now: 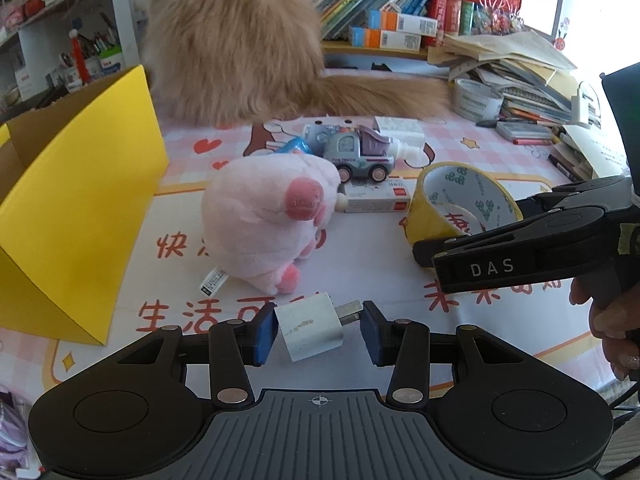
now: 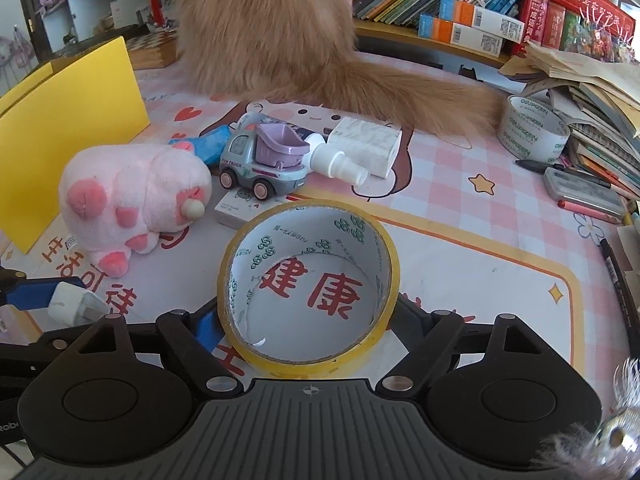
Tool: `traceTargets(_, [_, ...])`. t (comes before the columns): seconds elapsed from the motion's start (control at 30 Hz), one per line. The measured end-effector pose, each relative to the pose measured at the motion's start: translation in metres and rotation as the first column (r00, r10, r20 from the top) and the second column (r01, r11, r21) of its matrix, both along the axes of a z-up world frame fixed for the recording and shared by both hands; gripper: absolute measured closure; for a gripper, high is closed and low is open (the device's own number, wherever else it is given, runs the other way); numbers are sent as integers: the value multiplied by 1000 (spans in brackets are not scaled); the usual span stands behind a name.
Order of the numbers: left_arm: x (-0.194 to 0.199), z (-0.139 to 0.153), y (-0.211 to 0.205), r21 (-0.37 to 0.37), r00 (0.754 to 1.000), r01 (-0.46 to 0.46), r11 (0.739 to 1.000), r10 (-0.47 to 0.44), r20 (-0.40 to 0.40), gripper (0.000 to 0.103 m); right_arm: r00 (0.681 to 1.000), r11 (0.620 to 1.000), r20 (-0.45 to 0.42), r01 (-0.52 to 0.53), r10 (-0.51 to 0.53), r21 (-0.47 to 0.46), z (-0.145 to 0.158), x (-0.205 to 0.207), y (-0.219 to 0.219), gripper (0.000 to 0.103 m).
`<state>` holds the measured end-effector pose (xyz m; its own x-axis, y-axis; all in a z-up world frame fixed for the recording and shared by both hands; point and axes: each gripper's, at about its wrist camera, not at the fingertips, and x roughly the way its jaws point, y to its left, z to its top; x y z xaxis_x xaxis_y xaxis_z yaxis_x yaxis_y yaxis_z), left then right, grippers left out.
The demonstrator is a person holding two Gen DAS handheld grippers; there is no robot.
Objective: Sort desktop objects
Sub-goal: 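Lift the charger plug and tape roll with both tools toward the yellow box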
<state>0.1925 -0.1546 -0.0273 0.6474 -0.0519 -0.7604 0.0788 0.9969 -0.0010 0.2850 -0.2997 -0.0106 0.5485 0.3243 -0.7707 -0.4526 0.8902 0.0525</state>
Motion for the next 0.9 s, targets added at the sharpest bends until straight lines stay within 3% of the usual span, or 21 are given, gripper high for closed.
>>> traceTargets(0.53, [-15,13,25,-35,998,38,999,-36,54,60,991,998,121,45,-49,34,27,-36,1,22])
traceTargets(0.9, [-41,22,55,-32,992,97,995,-94,79,60,985,992,134,103,-112,68,37,-76,22,22])
